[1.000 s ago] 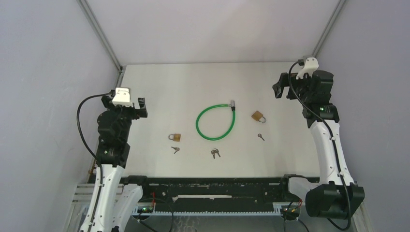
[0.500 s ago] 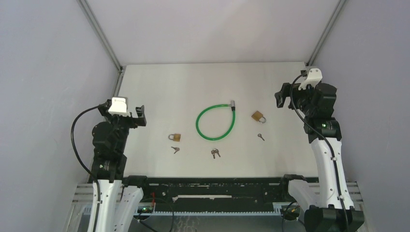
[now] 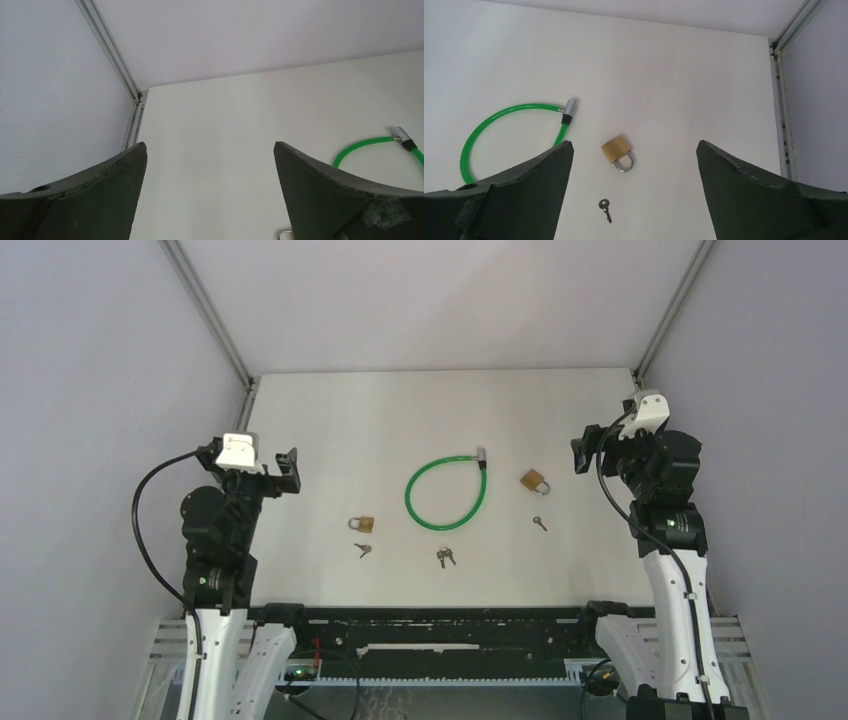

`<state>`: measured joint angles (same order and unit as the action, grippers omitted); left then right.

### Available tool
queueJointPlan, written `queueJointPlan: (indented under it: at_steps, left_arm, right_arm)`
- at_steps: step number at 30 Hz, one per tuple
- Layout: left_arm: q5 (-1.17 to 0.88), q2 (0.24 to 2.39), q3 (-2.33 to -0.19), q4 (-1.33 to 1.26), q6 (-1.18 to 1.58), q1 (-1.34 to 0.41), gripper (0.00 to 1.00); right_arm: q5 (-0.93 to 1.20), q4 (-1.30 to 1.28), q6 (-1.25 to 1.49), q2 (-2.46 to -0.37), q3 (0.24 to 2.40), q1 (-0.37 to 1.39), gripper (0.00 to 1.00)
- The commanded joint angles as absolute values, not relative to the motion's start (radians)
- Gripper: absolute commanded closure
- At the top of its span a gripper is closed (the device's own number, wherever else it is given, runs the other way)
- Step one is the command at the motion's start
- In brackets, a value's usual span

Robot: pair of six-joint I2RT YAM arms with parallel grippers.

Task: Lock with the key
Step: Reset both arms

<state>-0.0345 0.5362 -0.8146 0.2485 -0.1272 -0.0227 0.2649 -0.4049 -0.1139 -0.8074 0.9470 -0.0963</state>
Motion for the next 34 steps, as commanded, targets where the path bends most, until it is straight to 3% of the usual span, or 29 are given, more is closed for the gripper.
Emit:
queueJointPlan:
  at_steps: [1, 7, 34]
  left_arm:
    - [-0.068, 0.537, -0.804, 0.207, -0.129, -0.012, 0.0]
    - [-0.073, 0.514, -0.728, 0.159, -0.097, -0.012, 0.0]
    - [-0.076, 0.512, -0.759, 0.235, -0.099, -0.012, 0.0]
  right_arm:
    - [0.302, -0.374, -0.15, -0.805, 0.95, -0.095, 0.0]
    - [0.325, -0.381, -0.149, -0.8, 0.95, -0.109, 0.0]
    - [0.375, -0.386, -0.181, -0.808, 0.946, -0.137, 0.0]
